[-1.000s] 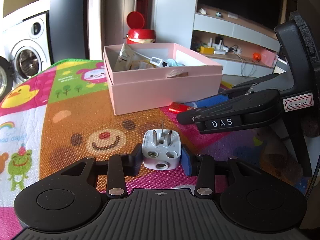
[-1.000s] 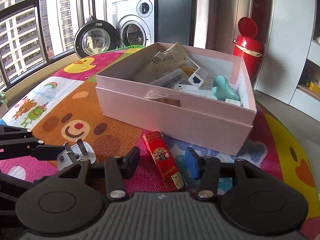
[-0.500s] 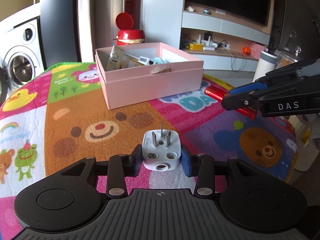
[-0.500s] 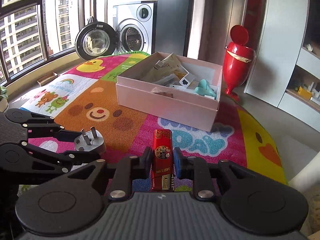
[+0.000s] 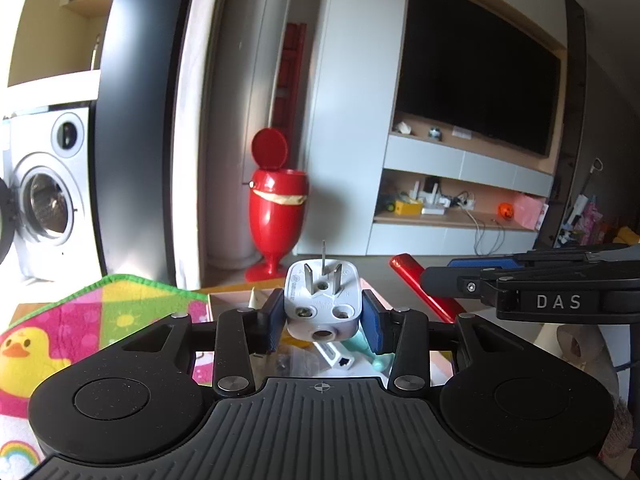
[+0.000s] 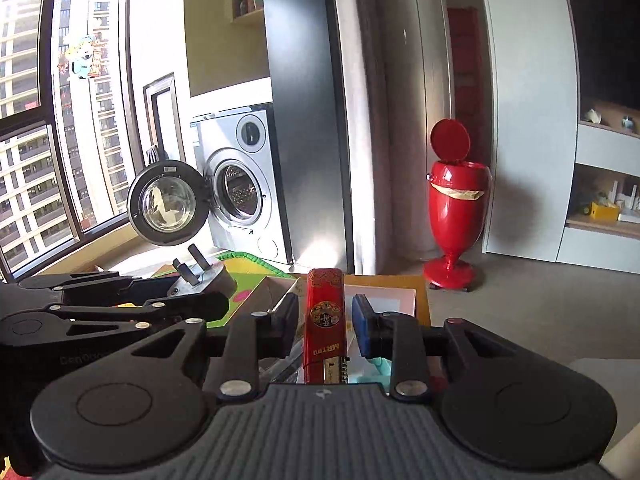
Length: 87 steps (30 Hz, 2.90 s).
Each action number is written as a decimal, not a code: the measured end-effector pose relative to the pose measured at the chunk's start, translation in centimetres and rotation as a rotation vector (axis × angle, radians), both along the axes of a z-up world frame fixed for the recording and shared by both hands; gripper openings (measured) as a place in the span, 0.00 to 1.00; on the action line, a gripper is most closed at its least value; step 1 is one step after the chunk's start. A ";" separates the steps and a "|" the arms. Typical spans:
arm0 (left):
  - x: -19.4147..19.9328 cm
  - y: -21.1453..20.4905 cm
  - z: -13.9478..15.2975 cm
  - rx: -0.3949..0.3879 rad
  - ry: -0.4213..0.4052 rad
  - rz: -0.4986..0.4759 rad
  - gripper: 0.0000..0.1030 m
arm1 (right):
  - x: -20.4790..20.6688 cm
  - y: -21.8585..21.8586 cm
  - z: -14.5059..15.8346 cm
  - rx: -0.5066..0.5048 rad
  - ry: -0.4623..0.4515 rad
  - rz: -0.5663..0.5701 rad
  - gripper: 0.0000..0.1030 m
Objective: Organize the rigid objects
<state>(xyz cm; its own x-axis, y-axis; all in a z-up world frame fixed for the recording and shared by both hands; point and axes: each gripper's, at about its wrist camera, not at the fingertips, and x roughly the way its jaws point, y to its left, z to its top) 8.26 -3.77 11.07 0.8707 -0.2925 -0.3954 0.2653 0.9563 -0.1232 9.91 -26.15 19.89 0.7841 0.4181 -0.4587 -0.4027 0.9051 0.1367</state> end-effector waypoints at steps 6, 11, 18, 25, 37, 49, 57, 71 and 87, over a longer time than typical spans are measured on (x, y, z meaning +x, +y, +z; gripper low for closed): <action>3.6 0.7 -4.2 -0.023 0.095 0.072 0.39 | 0.7 -0.1 -4.2 -0.021 0.063 -0.096 0.64; -1.0 1.0 -3.9 0.072 0.073 0.045 0.39 | -3.0 -0.6 -7.2 -0.126 0.067 -0.133 0.65; -9.2 1.5 -7.0 0.173 0.174 0.084 0.39 | -6.4 0.4 -10.9 -0.127 0.211 -0.157 0.76; -10.3 1.8 -10.7 0.173 0.223 0.155 0.41 | -7.8 3.7 -13.6 -0.224 0.224 -0.148 0.85; -9.0 0.9 -10.9 0.113 0.215 0.204 0.45 | -6.3 2.8 -14.1 -0.195 0.261 -0.219 1.00; -8.1 0.2 -10.9 0.118 0.220 0.233 0.49 | -6.3 3.0 -14.4 -0.172 0.210 -0.242 1.00; -8.0 0.0 -11.0 0.130 0.217 0.236 0.50 | -6.3 3.0 -14.5 -0.174 0.208 -0.244 1.00; -8.0 0.3 -10.9 0.105 0.219 0.233 0.49 | -6.3 3.0 -14.5 -0.176 0.207 -0.244 1.00; -8.1 0.1 -10.9 0.115 0.218 0.234 0.50 | -6.3 3.0 -14.5 -0.175 0.208 -0.244 1.00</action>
